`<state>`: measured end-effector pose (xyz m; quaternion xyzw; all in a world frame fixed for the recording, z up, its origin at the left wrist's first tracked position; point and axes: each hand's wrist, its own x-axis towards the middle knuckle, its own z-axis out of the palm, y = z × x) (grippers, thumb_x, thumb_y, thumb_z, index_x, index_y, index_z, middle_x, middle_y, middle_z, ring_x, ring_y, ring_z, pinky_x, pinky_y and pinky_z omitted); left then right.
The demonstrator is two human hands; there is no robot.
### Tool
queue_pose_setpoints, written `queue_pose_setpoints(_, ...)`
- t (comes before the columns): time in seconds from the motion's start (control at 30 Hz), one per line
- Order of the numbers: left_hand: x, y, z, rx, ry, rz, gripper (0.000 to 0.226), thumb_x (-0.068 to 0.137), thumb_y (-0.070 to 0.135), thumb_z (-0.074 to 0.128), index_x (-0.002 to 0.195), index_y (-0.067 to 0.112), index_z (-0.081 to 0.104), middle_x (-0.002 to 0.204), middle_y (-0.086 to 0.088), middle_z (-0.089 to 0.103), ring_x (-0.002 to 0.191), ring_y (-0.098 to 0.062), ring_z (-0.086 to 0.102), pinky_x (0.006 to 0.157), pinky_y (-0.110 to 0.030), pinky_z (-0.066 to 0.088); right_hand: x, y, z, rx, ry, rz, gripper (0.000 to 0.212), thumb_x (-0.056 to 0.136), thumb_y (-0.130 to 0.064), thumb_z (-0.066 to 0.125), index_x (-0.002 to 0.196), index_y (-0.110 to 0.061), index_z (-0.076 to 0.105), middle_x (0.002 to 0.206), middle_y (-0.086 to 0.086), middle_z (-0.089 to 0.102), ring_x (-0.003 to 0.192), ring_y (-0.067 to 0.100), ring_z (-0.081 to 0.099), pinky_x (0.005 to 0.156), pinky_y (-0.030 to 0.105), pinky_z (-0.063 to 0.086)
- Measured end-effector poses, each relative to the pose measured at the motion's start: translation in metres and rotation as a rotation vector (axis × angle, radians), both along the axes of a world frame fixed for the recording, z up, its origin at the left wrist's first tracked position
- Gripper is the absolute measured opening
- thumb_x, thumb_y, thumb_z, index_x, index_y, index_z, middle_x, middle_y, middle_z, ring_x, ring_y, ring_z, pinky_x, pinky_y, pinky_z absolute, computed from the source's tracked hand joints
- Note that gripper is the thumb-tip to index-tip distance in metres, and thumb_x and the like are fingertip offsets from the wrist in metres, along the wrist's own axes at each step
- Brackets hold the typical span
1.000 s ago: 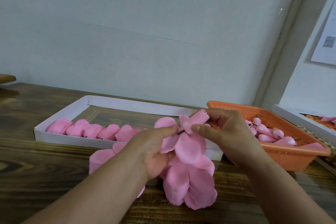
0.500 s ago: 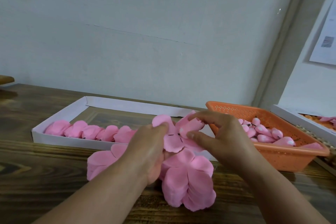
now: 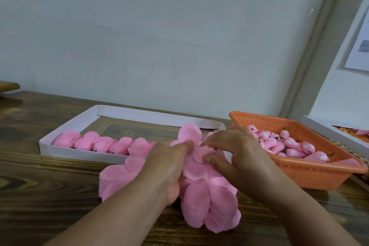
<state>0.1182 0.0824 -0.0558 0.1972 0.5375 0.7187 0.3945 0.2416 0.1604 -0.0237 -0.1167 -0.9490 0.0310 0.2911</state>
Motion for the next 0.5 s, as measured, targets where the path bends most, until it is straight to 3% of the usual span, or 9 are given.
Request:
queue_pose_setpoints(0.13, 0.002, 0.001, -0.004, -0.035, 0.183, -0.02, 0.016, 0.092, 0.015, 0.057, 0.094, 0.006, 0.07, 0.087, -0.016, 0.074, 0.077, -0.028, 0.072, 0.07, -0.043, 0.06, -0.003, 0.001, -0.003, 0.018, -0.024, -0.004, 0.009, 0.077, -0.022, 0.068, 0.081, -0.017, 0.073, 0.074, -0.008, 0.067, 0.073, 0.006, 0.05, 0.082, 0.026, 0.035)
queue_pose_setpoints(0.2, 0.001, 0.0, -0.003, -0.046, 0.235, -0.031, 0.019, 0.092, 0.017, 0.055, 0.092, 0.007, 0.071, 0.084, -0.013, 0.074, 0.075, -0.027, 0.071, 0.066, -0.038, 0.059, -0.004, 0.001, -0.003, -0.015, 0.005, -0.006, 0.007, 0.075, -0.02, 0.072, 0.078, -0.014, 0.072, 0.073, -0.006, 0.067, 0.072, 0.009, 0.052, 0.077, 0.026, 0.038)
queue_pose_setpoints(0.27, 0.001, 0.0, -0.002, -0.052, 0.28, -0.07, 0.022, 0.092, 0.019, 0.053, 0.088, 0.008, 0.072, 0.081, -0.014, 0.073, 0.071, -0.024, 0.069, 0.059, -0.03, 0.053, -0.002, 0.003, -0.001, -0.132, 0.076, 0.006, 0.009, 0.072, -0.018, 0.075, 0.075, -0.016, 0.067, 0.077, -0.005, 0.064, 0.075, 0.009, 0.053, 0.074, 0.016, 0.038)
queue_pose_setpoints(0.33, 0.003, -0.001, -0.001, -0.06, 0.335, -0.105, 0.025, 0.092, 0.023, 0.052, 0.087, 0.009, 0.072, 0.087, -0.017, 0.072, 0.077, -0.027, 0.069, 0.067, -0.034, 0.052, 0.0, 0.006, 0.001, -0.221, 0.128, 0.003, 0.02, 0.069, -0.018, 0.079, 0.077, -0.022, 0.061, 0.086, -0.009, 0.06, 0.083, 0.006, 0.054, 0.081, 0.009, 0.035)
queue_pose_setpoints(0.43, 0.004, -0.002, 0.0, -0.059, 0.375, -0.11, 0.023, 0.092, 0.021, 0.05, 0.092, 0.009, 0.069, 0.097, -0.018, 0.07, 0.092, -0.034, 0.066, 0.074, -0.038, 0.05, 0.003, 0.012, 0.001, -0.261, 0.097, -0.014, 0.02, 0.067, -0.023, 0.08, 0.076, -0.023, 0.062, 0.101, -0.015, 0.054, 0.099, 0.005, 0.052, 0.089, 0.021, 0.036)
queue_pose_setpoints(0.5, 0.002, -0.002, 0.0, -0.061, 0.393, -0.111, 0.019, 0.09, 0.014, 0.05, 0.085, 0.007, 0.067, 0.086, -0.017, 0.067, 0.083, -0.033, 0.064, 0.07, -0.036, 0.048, 0.004, 0.013, 0.001, -0.297, 0.057, 0.01, 0.02, 0.067, -0.027, 0.08, 0.073, -0.03, 0.061, 0.108, -0.021, 0.053, 0.105, -0.002, 0.05, 0.093, 0.021, 0.034)
